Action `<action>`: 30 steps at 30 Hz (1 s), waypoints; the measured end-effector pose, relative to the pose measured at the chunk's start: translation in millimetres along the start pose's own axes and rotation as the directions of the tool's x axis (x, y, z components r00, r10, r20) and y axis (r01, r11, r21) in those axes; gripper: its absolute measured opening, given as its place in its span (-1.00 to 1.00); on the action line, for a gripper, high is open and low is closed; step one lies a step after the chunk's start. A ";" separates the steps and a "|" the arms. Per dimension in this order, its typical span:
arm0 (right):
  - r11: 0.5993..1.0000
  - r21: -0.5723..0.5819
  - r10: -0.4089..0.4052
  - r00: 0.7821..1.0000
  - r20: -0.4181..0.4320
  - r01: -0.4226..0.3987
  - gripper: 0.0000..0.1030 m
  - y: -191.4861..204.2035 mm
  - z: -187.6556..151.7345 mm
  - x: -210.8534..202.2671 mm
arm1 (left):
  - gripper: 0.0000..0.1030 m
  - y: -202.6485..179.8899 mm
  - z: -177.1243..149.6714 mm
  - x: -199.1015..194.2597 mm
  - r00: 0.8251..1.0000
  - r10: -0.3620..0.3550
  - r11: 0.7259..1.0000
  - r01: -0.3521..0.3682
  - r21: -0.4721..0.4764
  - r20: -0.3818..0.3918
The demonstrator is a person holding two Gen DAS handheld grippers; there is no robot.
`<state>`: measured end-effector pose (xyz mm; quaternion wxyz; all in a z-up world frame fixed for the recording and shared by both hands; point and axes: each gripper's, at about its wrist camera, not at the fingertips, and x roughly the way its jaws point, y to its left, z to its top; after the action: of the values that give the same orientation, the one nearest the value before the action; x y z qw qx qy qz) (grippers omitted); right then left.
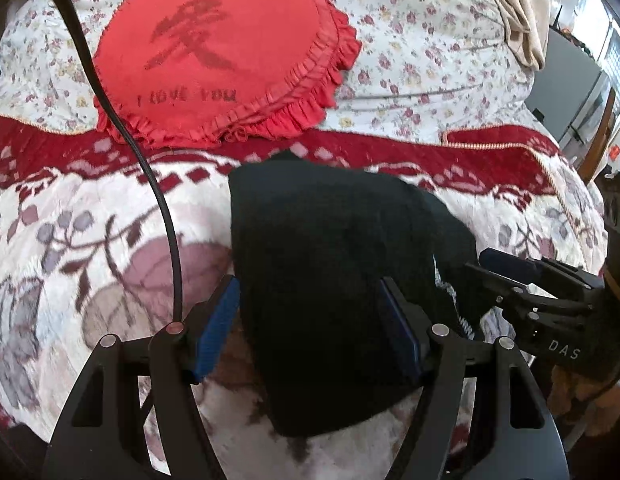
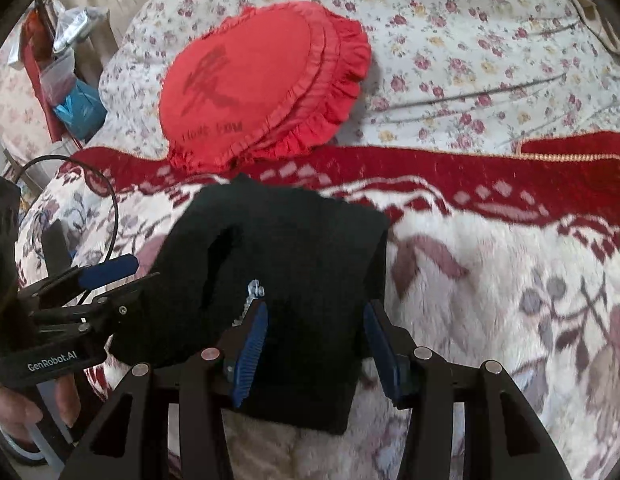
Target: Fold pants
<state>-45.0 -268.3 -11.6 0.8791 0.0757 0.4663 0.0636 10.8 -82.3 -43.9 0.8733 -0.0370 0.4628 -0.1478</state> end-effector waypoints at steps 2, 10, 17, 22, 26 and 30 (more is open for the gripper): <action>1.000 0.005 -0.007 1.000 -0.010 0.007 -0.06 -0.8 -6.1 1.6 | 0.36 -1.7 -4.8 3.4 1.000 0.005 1.000 -0.005 0.002 -0.008; 0.999 -0.002 -0.035 0.999 -0.036 0.035 -0.05 0.2 -16.2 12.0 | 0.36 -7.1 -11.4 8.9 0.999 0.028 1.000 -0.028 0.013 -0.016; 0.999 0.035 -0.017 0.999 -0.037 0.018 0.05 -4.8 -24.3 19.3 | 0.44 -5.3 -14.0 12.5 1.000 0.027 1.000 -0.027 0.002 -0.013; 0.997 0.072 0.022 0.999 -0.038 -0.019 0.05 -11.1 -18.1 12.3 | 0.44 -0.5 -12.5 9.8 1.000 0.001 1.000 -0.002 -0.020 -0.023; 0.994 0.100 0.041 0.999 -0.002 -0.041 0.09 -16.8 -10.7 2.3 | 0.44 0.2 -9.8 7.7 0.999 -0.009 1.000 0.008 -0.028 -0.034; 0.987 0.153 0.053 0.999 0.009 -0.054 0.37 -26.6 -5.4 3.9 | 0.44 7.0 -3.8 -0.4 0.999 -0.030 0.999 0.029 -0.045 -0.022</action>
<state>-46.3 -293.3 -22.9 0.8698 0.1558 0.4653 0.0510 9.1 -75.3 -47.1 0.8646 -0.0617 0.4752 -0.1508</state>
